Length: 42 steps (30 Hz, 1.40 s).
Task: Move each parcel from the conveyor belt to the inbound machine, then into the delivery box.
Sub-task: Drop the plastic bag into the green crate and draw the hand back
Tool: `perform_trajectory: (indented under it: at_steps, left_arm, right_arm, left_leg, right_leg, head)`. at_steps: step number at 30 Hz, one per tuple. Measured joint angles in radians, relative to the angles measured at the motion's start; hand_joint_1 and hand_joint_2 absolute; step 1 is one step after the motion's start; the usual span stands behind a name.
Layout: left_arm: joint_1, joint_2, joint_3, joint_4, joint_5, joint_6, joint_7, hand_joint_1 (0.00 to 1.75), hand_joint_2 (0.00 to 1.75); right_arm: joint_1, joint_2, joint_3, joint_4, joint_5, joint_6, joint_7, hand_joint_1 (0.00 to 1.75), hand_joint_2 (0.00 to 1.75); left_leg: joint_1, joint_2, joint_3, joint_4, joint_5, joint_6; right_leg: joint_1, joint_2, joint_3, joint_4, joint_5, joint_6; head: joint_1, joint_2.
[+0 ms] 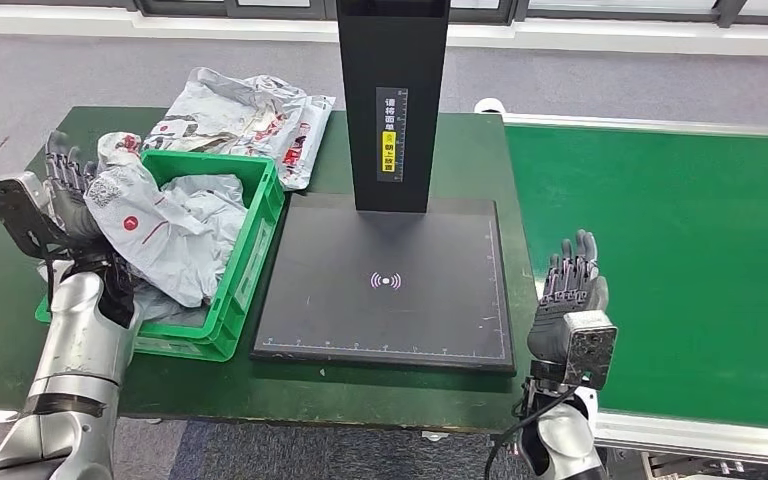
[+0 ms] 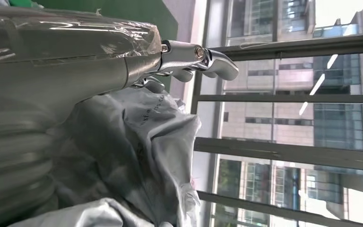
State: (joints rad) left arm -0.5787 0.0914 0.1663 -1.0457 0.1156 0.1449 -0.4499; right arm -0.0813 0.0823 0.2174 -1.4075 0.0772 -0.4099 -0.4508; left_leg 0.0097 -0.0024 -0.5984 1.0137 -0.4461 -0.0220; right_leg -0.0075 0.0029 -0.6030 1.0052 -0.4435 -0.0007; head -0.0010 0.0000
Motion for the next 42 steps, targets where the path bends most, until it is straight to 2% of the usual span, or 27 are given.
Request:
perform_trajectory:
  at_steps: [5,17,20,24,30,33,36,42]
  left_arm:
    - [0.001,0.002,-0.034,-0.030,-0.050,0.070,0.026,0.00,1.75]
    - [-0.004,0.002,-0.071,-0.035,-0.080,0.090,0.042,0.00,1.75]
    - [-0.016,0.008,-0.092,-0.028,-0.156,0.088,0.100,0.00,1.75]
    - [-0.063,0.047,-0.148,0.025,-0.387,0.088,0.201,0.00,1.75]
    - [-0.130,0.129,-0.218,0.126,-0.790,0.144,0.285,0.00,1.75]
    - [-0.152,0.158,-0.227,0.159,-0.907,0.134,0.287,0.00,1.75]
    - [-0.160,0.182,-0.237,0.172,-0.983,0.082,0.272,0.00,1.75]
    - [-0.125,0.265,-0.240,0.149,-0.969,-0.043,0.169,0.00,1.75]
  right_arm:
    - [0.001,-0.002,0.000,-0.025,0.007,0.000,0.011,0.00,0.00]
    - [0.013,-0.005,-0.001,-0.053,0.010,-0.003,0.014,0.00,0.00]
    - [0.017,-0.006,-0.001,-0.057,0.020,-0.008,0.016,0.00,0.00]
    - [0.028,-0.013,-0.006,-0.074,0.037,-0.009,0.023,0.00,0.00]
    - [0.042,-0.014,-0.022,-0.092,0.068,0.009,0.033,0.00,0.00]
    - [0.044,-0.014,-0.030,-0.102,0.085,0.013,0.036,0.00,0.00]
    - [0.046,-0.014,-0.040,-0.111,0.093,0.019,0.038,0.00,0.00]
    - [0.053,-0.014,-0.057,-0.119,0.092,0.039,0.028,0.00,0.00]
  left_leg:
    - [0.000,-0.001,0.000,0.000,0.000,0.000]
    - [0.000,0.000,0.000,0.000,0.000,0.000]
    - [0.000,0.000,0.000,0.000,0.000,0.000]
    - [0.000,0.000,0.000,0.000,0.000,0.000]
    - [0.000,0.003,0.000,0.000,0.000,0.000]
    - [0.000,0.003,0.000,0.000,0.000,0.000]
    - [0.000,0.003,0.000,0.000,0.000,0.000]
    - [0.000,0.005,0.000,0.000,0.000,-0.001]
  right_leg:
    - [0.000,0.000,0.000,0.000,0.000,0.000]
    - [0.000,0.001,0.000,0.000,0.000,0.000]
    - [0.000,0.000,0.000,0.000,0.000,0.000]
    - [0.000,0.000,0.000,0.000,0.000,0.000]
    - [0.000,0.002,-0.001,0.000,0.001,-0.001]
    - [0.001,0.002,-0.001,0.000,0.001,-0.001]
    - [0.001,0.002,-0.001,0.000,0.001,-0.001]
    - [0.001,0.003,-0.001,0.001,0.001,-0.001]
  head:
    - [0.000,0.000]
    - [0.000,0.000]
    - [0.000,0.000]
    - [0.000,0.000]
    - [0.000,0.000]
    - [0.000,0.000]
    - [0.000,0.000]
    - [0.000,0.000]
